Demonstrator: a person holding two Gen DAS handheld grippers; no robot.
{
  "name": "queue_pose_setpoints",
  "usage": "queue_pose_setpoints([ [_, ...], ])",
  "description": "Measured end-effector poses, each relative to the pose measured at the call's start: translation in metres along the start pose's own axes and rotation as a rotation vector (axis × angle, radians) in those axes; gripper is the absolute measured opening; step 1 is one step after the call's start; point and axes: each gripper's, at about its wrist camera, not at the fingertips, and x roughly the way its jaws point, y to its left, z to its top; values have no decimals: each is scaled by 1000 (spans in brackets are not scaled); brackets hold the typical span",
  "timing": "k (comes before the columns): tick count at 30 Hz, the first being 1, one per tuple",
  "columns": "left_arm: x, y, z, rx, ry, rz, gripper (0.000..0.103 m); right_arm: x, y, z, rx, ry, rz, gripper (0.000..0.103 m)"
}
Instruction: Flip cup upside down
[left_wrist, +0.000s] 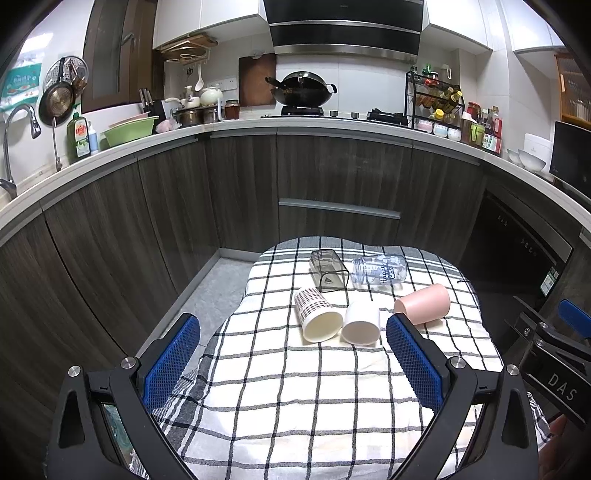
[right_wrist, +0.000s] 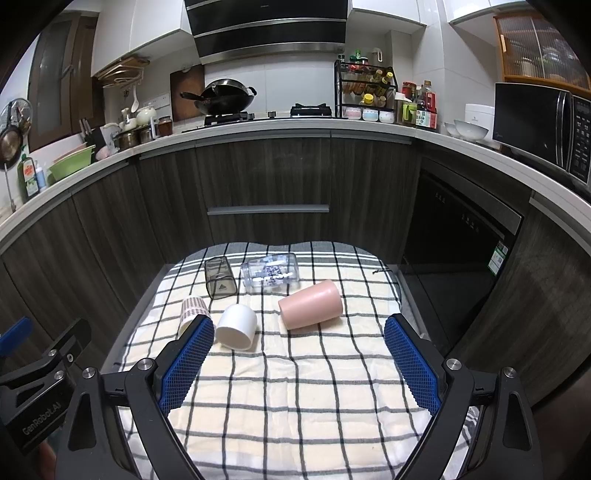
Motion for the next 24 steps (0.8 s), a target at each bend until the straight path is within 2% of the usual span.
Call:
queue_pose_setpoints([
  [24, -1, 1, -1, 0, -3, 1, 103, 0, 0, -1, 3, -2, 1, 94],
])
